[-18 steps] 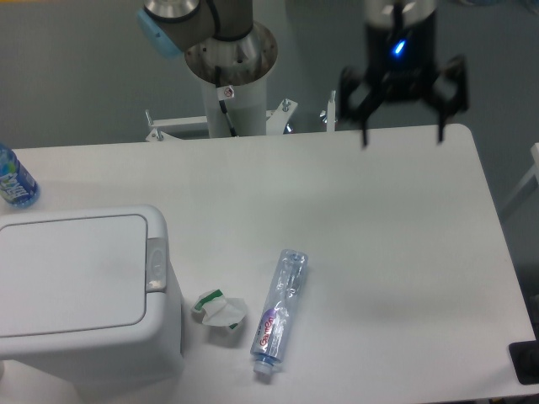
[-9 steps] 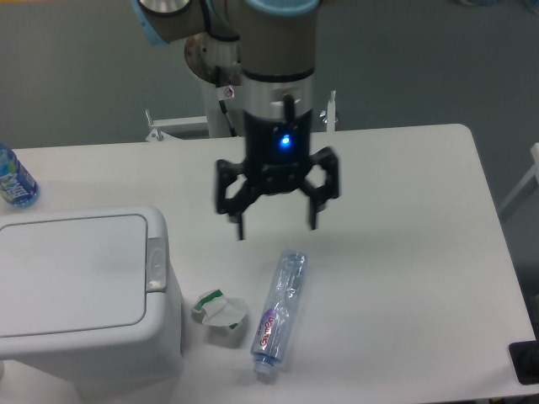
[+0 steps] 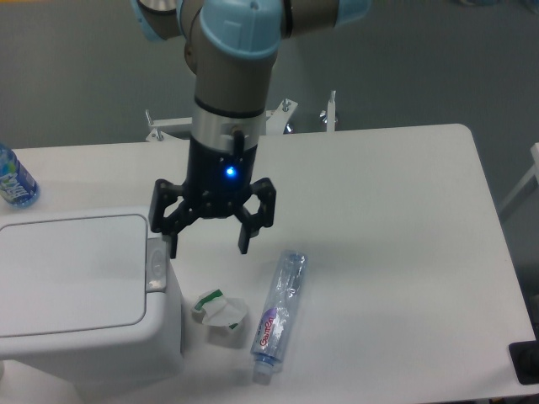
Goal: Open the trash can
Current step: 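Lower the gripper onto the lid's hinge edge beside the button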
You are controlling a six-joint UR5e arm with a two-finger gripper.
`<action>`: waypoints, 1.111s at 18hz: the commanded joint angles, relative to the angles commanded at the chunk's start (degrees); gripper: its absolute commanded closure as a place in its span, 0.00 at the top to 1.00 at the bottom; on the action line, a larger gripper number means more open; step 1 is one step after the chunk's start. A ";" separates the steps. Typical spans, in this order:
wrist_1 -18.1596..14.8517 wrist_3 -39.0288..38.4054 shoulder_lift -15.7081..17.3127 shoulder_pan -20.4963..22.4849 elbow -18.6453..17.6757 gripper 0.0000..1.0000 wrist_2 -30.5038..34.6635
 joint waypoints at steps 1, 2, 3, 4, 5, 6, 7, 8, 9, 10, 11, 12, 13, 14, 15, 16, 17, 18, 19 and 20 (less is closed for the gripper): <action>0.00 -0.09 -0.35 -0.18 0.00 1.00 0.00; 0.00 -0.09 -0.36 -0.53 0.09 1.00 0.09; 0.09 0.00 -0.44 -0.62 0.09 1.00 0.09; 0.09 0.00 -0.44 -0.62 0.09 1.00 0.09; 0.17 0.09 -0.62 -0.70 0.00 1.00 0.17; 0.18 0.09 -0.71 -0.70 0.00 1.00 0.18; 0.18 0.09 -0.97 -0.70 0.00 1.00 0.18; 0.26 0.17 -0.97 -0.70 0.00 1.00 0.18; 0.26 0.17 -0.97 -0.70 0.00 1.00 0.18; 0.26 0.17 -0.97 -0.70 0.00 1.00 0.18; 0.26 0.26 -0.97 -0.70 0.17 1.00 0.18; 0.26 0.26 -0.97 -0.70 0.09 1.00 0.18; 0.26 0.26 -0.97 -0.70 0.09 1.00 0.26; 0.44 0.26 -1.06 -0.70 0.00 1.00 0.26; 0.53 0.26 -1.15 -0.70 0.00 1.00 0.26; 0.70 0.26 -1.32 -0.70 0.00 1.00 0.26; 0.70 0.26 -1.32 -0.70 0.00 1.00 0.26; 0.62 0.26 -1.41 -0.70 0.09 1.00 0.26; 0.62 0.26 -1.41 -0.70 0.00 1.00 0.26; 0.62 0.26 -1.41 -0.70 0.00 1.00 0.26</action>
